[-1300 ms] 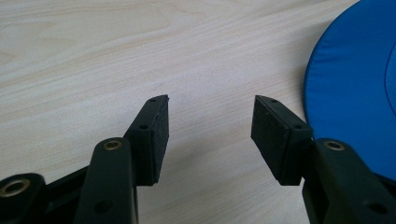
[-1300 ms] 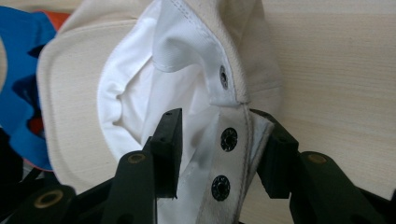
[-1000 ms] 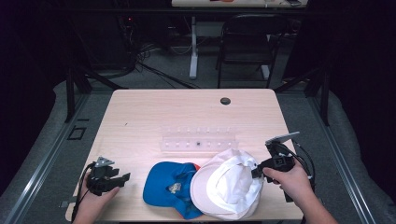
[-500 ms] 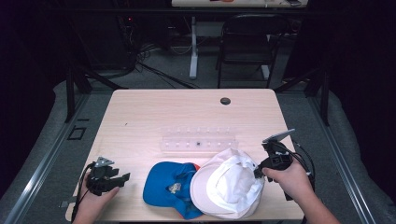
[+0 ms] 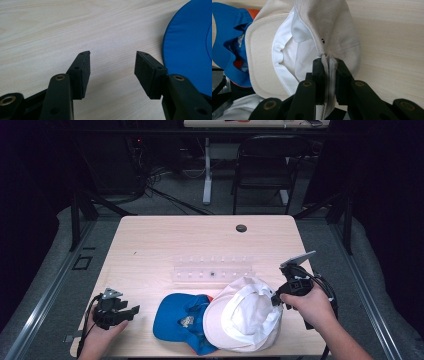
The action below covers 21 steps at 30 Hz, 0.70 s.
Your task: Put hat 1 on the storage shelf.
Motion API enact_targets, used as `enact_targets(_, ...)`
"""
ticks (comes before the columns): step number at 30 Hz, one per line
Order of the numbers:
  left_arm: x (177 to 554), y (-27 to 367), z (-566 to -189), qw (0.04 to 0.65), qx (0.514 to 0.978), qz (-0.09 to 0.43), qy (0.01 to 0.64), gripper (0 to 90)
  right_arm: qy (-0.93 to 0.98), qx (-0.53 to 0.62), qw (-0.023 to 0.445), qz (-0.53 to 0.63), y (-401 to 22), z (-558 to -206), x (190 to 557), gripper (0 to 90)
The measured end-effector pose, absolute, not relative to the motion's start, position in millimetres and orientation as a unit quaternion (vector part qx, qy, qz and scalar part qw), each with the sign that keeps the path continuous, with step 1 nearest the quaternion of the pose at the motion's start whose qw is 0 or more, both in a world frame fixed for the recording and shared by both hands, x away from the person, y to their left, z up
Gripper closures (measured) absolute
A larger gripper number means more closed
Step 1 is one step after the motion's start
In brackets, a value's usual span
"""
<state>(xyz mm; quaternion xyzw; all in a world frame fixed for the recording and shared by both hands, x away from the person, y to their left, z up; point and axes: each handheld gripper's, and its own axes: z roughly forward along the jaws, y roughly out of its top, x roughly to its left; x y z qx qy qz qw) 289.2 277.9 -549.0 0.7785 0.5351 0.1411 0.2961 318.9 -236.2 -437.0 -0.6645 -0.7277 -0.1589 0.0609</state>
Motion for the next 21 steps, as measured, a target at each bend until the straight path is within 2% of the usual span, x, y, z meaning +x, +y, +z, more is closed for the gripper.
enact_targets(13,289,279,-550,0.297,0.779,0.14,0.534,46.4,-0.732,-0.654,0.086,-0.169,-227,-410,325,81.4)
enact_targets(21,289,279,-550,0.297,0.779,0.14,0.534,46.4,-0.729,-0.656,0.08,-0.18,-220,-391,326,81.5)
